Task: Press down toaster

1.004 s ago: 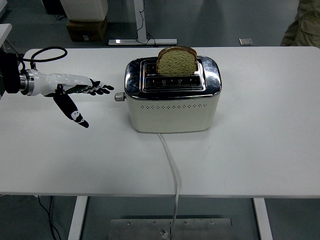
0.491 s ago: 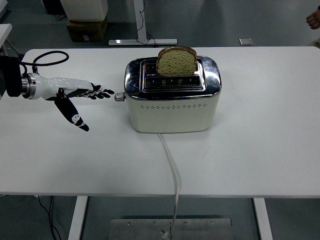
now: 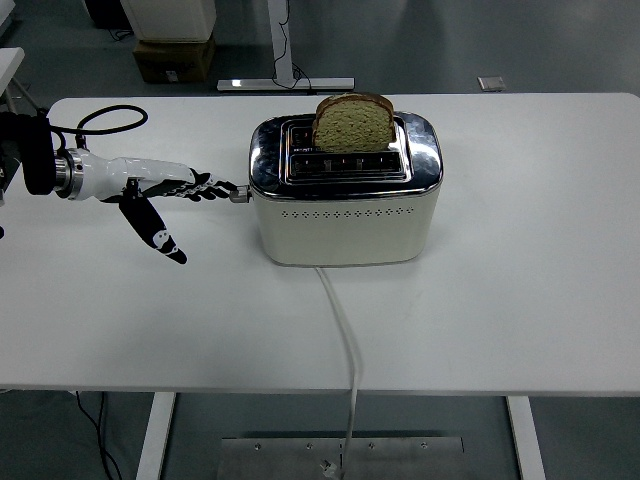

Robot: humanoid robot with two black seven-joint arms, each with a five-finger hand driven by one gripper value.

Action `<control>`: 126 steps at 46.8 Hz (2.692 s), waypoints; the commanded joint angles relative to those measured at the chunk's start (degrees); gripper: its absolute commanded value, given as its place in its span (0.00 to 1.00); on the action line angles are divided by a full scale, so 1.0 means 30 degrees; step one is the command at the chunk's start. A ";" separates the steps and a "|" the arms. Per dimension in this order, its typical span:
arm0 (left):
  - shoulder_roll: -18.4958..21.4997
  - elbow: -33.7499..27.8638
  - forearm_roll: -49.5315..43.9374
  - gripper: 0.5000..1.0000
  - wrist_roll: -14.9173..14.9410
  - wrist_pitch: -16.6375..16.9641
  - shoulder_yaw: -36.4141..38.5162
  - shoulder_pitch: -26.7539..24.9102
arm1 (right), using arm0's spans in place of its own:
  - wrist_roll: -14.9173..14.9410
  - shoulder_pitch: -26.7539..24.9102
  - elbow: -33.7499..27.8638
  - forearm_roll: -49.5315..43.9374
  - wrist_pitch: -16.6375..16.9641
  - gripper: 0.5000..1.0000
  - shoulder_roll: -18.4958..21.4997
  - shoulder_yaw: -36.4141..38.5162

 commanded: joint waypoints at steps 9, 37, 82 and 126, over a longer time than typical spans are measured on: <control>-0.0268 0.0110 -0.0013 1.00 -0.0001 0.0000 0.0010 0.0130 | -0.0006 0.0000 0.0001 0.0000 -0.0004 1.00 0.0000 0.0000; -0.0884 0.0666 0.0016 1.00 -0.0001 0.0000 0.0010 0.0393 | 0.0023 0.0000 0.0030 0.0029 0.0026 1.00 0.0000 0.0029; -0.1939 0.1925 -0.0013 1.00 -0.0001 0.0000 0.0010 0.1418 | -0.0006 -0.0059 0.0030 0.0058 0.0025 1.00 0.0000 0.0029; -0.1763 0.2278 -0.0043 1.00 -0.0030 0.0000 -0.0020 0.2297 | -0.0006 -0.0117 0.0030 0.0058 -0.0004 1.00 0.0000 0.0029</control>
